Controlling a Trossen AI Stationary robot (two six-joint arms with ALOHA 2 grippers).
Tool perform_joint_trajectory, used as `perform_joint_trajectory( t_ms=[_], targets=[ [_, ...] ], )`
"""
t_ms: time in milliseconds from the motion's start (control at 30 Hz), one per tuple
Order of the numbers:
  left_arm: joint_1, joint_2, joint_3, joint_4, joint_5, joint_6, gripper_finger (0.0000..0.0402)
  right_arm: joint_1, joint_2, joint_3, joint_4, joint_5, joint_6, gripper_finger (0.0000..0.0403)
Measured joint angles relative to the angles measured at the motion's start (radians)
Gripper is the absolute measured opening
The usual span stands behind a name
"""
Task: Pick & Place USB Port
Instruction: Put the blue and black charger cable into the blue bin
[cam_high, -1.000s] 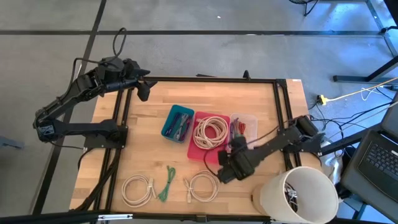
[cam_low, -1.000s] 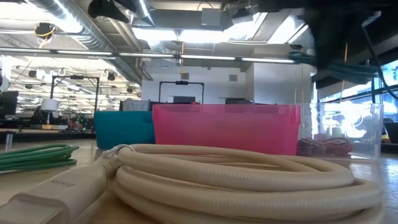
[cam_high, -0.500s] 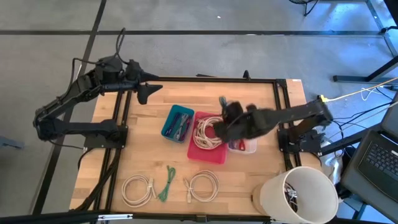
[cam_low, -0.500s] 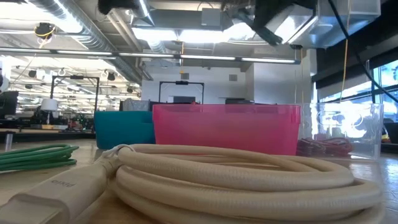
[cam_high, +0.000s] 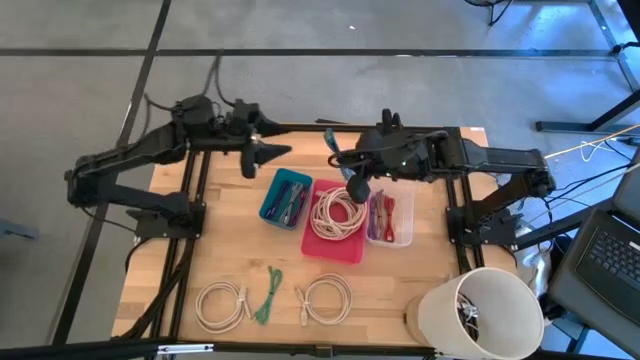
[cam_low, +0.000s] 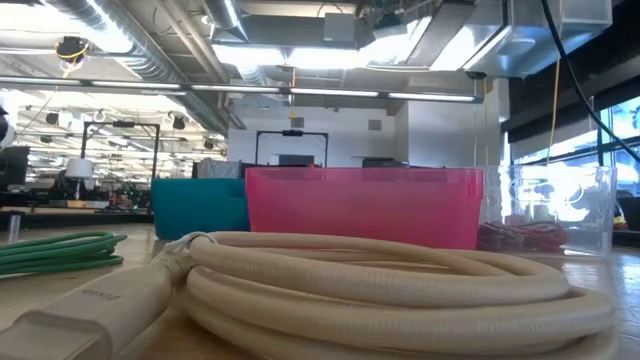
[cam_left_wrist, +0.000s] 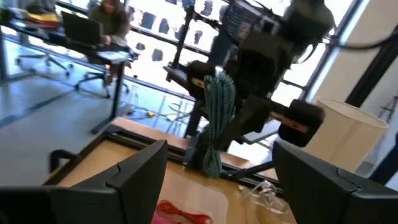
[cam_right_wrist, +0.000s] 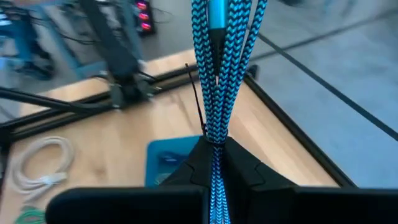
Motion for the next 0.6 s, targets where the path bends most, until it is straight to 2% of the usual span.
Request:
perform_joint_trajectory(
  t_ms=[133, 333, 500, 600],
  targets=[
    [-0.039, 0.086, 0.000, 0.083, 0.000, -0.007, 0.0283, -0.011, 0.000, 0.000, 0.062, -0.075, -0.045, 0.0014],
    [-0.054, 0.171, 0.000, 0.212, 0.002, -0.020, 0.0283, -0.010, -0.007, 0.000, 0.087, -0.092, -0.070, 0.0014],
    [-0.053, 0.225, 0.000, 0.381, 0.101, -0.083, 0.0283, -0.011, -0.006, 0.000, 0.086, -0.099, -0.085, 0.0014],
    [-0.053, 0.251, 0.000, 0.430, 0.123, -0.101, 0.0283, -0.010, -0.006, 0.000, 0.086, -0.099, -0.094, 0.0014]
  ],
)
